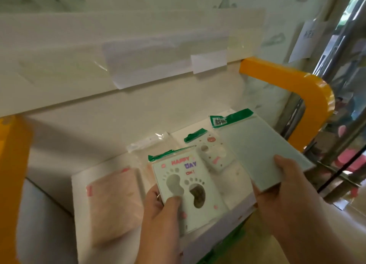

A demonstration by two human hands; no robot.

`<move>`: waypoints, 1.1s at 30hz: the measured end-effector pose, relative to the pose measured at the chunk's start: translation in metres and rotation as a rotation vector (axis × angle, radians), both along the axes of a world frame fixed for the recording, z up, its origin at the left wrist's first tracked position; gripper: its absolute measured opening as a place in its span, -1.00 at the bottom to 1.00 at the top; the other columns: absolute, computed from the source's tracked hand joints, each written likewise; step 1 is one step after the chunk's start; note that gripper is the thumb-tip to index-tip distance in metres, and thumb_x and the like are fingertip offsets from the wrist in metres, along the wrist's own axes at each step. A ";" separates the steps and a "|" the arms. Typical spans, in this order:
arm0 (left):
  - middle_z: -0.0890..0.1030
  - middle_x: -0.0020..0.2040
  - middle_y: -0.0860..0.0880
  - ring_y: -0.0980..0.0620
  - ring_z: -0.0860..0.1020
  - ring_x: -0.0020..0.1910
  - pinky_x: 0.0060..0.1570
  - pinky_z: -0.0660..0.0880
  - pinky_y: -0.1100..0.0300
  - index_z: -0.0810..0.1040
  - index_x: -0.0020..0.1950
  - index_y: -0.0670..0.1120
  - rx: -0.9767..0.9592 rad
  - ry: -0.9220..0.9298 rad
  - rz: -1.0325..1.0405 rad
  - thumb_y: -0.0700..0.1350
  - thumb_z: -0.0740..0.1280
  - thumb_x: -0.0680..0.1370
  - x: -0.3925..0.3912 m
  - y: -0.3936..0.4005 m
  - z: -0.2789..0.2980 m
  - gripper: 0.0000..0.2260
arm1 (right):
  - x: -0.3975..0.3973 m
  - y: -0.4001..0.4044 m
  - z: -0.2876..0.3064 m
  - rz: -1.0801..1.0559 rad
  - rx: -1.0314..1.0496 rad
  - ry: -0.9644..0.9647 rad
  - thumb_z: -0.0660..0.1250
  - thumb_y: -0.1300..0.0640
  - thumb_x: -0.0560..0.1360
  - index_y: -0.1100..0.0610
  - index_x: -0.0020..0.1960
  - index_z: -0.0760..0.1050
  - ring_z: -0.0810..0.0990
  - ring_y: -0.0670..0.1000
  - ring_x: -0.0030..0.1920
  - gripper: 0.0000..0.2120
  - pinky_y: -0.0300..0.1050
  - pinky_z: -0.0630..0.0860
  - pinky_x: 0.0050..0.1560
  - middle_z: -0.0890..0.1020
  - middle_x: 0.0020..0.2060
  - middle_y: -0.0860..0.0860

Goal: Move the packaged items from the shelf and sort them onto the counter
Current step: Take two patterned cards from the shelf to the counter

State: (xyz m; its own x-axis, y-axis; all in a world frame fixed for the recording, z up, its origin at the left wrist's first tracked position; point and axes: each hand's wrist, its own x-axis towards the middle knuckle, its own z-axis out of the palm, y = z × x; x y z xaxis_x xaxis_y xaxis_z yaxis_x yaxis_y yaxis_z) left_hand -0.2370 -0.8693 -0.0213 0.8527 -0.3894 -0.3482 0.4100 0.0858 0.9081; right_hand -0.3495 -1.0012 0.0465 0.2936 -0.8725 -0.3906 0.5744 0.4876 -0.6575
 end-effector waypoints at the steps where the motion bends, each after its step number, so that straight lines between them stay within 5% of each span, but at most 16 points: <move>1: 0.67 -0.14 -0.18 -0.16 0.59 -0.21 -0.19 0.52 -0.02 0.58 0.06 -0.03 0.013 0.001 0.020 -0.33 0.31 0.52 0.001 -0.010 -0.002 -0.76 | 0.003 -0.012 -0.001 -0.006 0.022 0.000 0.34 0.12 0.55 -0.03 -0.04 0.37 0.69 0.02 -0.08 -0.85 -0.08 0.61 -0.05 0.67 -0.06 0.03; 5: 0.74 -0.05 -0.09 -0.17 0.67 -0.05 -0.03 0.58 -0.12 0.57 0.07 -0.05 0.020 0.012 0.063 -0.33 0.28 0.54 0.000 -0.053 0.000 -0.78 | 0.002 -0.062 -0.015 0.004 0.150 -0.112 0.37 -0.11 0.51 -0.07 0.03 0.39 0.62 0.08 0.08 -0.79 -0.05 0.60 0.05 0.63 0.06 0.02; 8: 0.71 0.06 -0.07 -0.15 0.66 0.04 0.07 0.59 -0.15 0.53 0.14 -0.03 0.072 -0.010 0.057 -0.30 0.26 0.54 0.002 -0.092 0.000 -0.74 | 0.005 -0.109 -0.023 0.162 0.192 -0.157 0.25 -0.60 0.21 -0.22 0.15 0.42 0.54 0.16 0.28 -0.33 0.16 0.50 0.24 0.55 0.29 0.09; 11: 0.67 0.11 -0.07 -0.12 0.65 0.07 0.03 0.61 -0.10 0.46 0.25 0.00 0.145 -0.025 0.024 -0.30 0.25 0.55 0.008 -0.133 0.001 -0.68 | -0.007 -0.147 -0.035 0.224 0.072 -0.058 0.34 -0.10 0.54 -0.15 0.08 0.49 0.71 0.02 0.04 -0.87 -0.04 0.60 0.03 0.73 0.04 -0.01; 13: 0.66 0.10 -0.07 -0.11 0.65 0.05 0.02 0.62 -0.07 0.42 0.29 -0.02 0.174 -0.026 0.018 -0.32 0.24 0.56 0.012 -0.159 -0.001 -0.65 | -0.011 -0.168 -0.038 0.282 0.018 -0.059 0.31 0.07 0.58 -0.08 0.11 0.51 0.73 -0.03 -0.07 -0.87 -0.15 0.64 -0.15 0.75 -0.07 -0.06; 17: 0.63 0.11 -0.05 -0.11 0.64 0.05 0.13 0.59 -0.14 0.39 0.33 0.00 0.270 -0.068 0.042 -0.34 0.23 0.54 0.018 -0.194 -0.012 -0.59 | -0.017 -0.199 -0.048 0.336 -0.044 -0.031 0.30 0.12 0.59 0.03 0.22 0.54 0.71 0.01 0.03 -0.79 -0.12 0.66 -0.07 0.73 0.05 0.02; 20: 0.62 0.06 -0.01 -0.07 0.63 0.00 0.01 0.62 -0.03 0.39 0.28 0.05 0.332 -0.088 0.073 -0.31 0.24 0.54 0.016 -0.207 -0.020 -0.61 | -0.017 -0.213 -0.050 0.385 -0.031 -0.009 0.30 0.12 0.59 0.04 0.28 0.52 0.70 0.06 0.09 -0.73 0.01 0.60 0.08 0.71 0.09 0.06; 26: 0.61 0.06 0.03 -0.02 0.60 0.03 -0.18 0.52 0.18 0.33 0.19 0.12 0.399 -0.156 0.107 -0.34 0.21 0.53 0.003 -0.210 -0.016 -0.61 | -0.013 -0.223 -0.057 0.477 -0.036 0.012 0.30 0.11 0.59 0.06 0.20 0.55 0.72 0.00 0.00 -0.79 -0.09 0.64 -0.06 0.73 0.04 0.04; 29: 0.58 0.07 0.13 0.05 0.59 0.05 -0.21 0.52 0.25 0.34 0.10 0.16 0.432 -0.239 0.097 -0.34 0.20 0.53 -0.002 -0.211 -0.012 -0.62 | -0.011 -0.226 -0.064 0.516 -0.069 0.009 0.33 0.11 0.56 0.06 0.28 0.54 0.66 0.10 0.16 -0.71 0.16 0.51 0.25 0.69 0.14 0.07; 33: 0.51 0.14 0.17 0.21 0.52 0.02 -0.18 0.42 0.43 0.39 0.17 0.22 0.568 -0.428 0.086 -0.27 0.22 0.53 -0.006 -0.209 -0.003 -0.60 | -0.010 -0.227 -0.065 0.633 -0.208 0.162 0.35 0.12 0.54 0.00 0.21 0.55 0.66 0.17 0.11 -0.75 0.26 0.50 0.22 0.71 0.07 0.06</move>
State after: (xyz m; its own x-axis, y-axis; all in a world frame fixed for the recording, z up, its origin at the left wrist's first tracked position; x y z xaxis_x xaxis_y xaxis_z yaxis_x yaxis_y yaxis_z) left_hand -0.2432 -1.0787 -0.0245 0.9794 -0.1722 -0.1054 0.0210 -0.4322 0.9015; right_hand -0.3596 -1.2280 -0.0187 0.7235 -0.6141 -0.3152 0.1069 0.5508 -0.8278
